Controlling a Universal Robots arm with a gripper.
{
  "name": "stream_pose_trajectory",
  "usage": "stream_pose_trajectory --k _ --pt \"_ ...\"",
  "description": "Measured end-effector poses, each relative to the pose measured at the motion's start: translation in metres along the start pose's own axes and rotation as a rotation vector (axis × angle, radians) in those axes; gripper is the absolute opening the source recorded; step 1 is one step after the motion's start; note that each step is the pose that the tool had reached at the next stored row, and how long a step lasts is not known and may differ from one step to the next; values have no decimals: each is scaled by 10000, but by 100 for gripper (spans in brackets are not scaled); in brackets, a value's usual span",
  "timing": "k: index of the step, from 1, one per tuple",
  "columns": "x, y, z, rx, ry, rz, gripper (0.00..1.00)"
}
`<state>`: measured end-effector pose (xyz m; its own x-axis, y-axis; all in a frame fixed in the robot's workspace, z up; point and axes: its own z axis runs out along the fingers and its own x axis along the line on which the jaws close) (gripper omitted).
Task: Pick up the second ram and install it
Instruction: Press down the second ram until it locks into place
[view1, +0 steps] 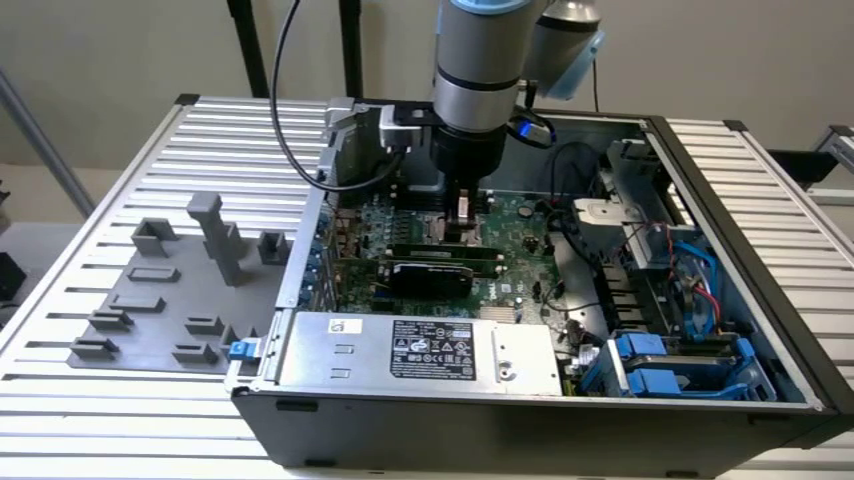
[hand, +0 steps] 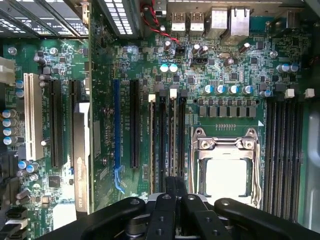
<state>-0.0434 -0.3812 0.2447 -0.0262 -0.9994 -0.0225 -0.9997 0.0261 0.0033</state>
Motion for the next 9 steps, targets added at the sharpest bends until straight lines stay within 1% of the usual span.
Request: stream_pose_trajectory --k 3,9 --pt "-7 15 35 1 -11 -2 0" --pt "-14 21 105 0 -13 -2 0"
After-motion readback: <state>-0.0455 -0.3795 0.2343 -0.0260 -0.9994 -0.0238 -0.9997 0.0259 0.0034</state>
